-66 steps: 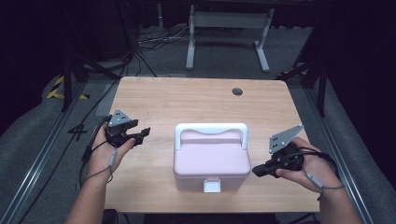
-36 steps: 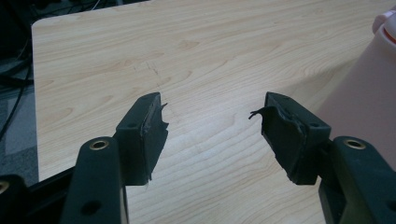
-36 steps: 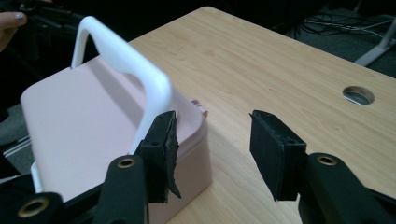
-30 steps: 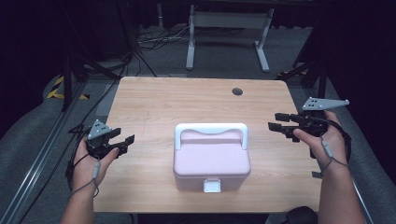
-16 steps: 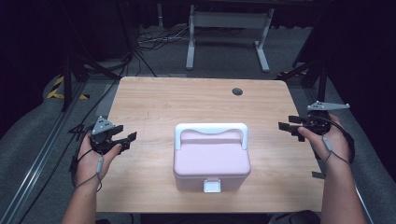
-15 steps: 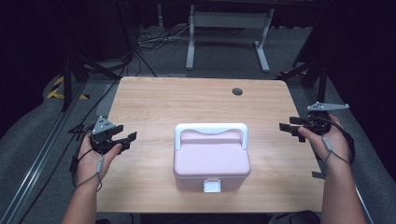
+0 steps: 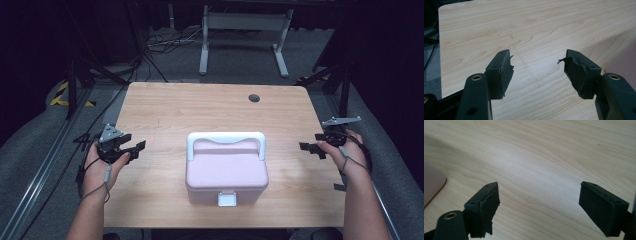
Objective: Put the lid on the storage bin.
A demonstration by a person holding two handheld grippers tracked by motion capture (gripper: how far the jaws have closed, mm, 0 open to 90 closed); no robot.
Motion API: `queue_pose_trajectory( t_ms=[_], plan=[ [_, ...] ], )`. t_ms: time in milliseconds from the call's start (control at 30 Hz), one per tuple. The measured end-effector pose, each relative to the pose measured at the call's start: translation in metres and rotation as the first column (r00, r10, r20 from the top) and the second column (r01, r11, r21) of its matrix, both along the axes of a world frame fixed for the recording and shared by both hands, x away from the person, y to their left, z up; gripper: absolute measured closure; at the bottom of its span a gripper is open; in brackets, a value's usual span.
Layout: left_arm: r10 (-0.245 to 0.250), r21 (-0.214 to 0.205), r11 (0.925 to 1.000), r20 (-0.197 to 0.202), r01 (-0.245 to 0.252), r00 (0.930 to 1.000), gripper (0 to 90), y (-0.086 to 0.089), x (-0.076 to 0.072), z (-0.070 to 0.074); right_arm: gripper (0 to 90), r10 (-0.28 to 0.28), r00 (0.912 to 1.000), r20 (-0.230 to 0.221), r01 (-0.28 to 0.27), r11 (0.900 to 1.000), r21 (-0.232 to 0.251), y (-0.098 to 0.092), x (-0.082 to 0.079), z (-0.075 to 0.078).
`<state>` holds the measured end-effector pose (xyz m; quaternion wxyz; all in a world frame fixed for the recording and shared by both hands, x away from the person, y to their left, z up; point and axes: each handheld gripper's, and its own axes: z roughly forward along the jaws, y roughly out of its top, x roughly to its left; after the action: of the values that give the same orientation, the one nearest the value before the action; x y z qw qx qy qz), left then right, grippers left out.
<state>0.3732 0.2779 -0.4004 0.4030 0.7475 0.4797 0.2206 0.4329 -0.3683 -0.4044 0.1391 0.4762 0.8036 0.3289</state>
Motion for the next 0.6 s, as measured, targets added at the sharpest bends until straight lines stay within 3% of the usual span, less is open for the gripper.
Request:
queue_pose_trajectory(
  t_ms=[167, 300, 433, 600],
  plan=[
    [0.002, -0.001, 1.0, -0.016, -0.002, 0.9999, 39.1, 0.003, 0.002, -0.004, 17.0, -0.005, 0.9989, -0.048, 0.006, 0.9994, 0.033, -0.002, 0.006, -0.016],
    [0.003, 0.005, 1.0, -0.04, -0.003, 0.9992, 38.0, 0.004, 0.005, -0.008, 16.9, -0.016, 0.9967, -0.08, 0.016, 0.9999, 0.003, -0.005, 0.008, -0.028],
    [-0.011, 0.025, 0.9996, -0.055, 0.012, 0.9984, 37.5, 0.003, 0.008, -0.014, 17.5, -0.013, 0.9959, -0.09, 0.014, 0.9998, 0.014, -0.006, 0.011, -0.036],
    [-0.018, 0.034, 0.9992, -0.069, 0.02, 0.9975, 37.2, 0.002, 0.013, -0.019, 17.7, -0.011, 0.9933, -0.115, 0.01, 0.9999, -0.012, -0.007, 0.011, -0.043]
  ],
)
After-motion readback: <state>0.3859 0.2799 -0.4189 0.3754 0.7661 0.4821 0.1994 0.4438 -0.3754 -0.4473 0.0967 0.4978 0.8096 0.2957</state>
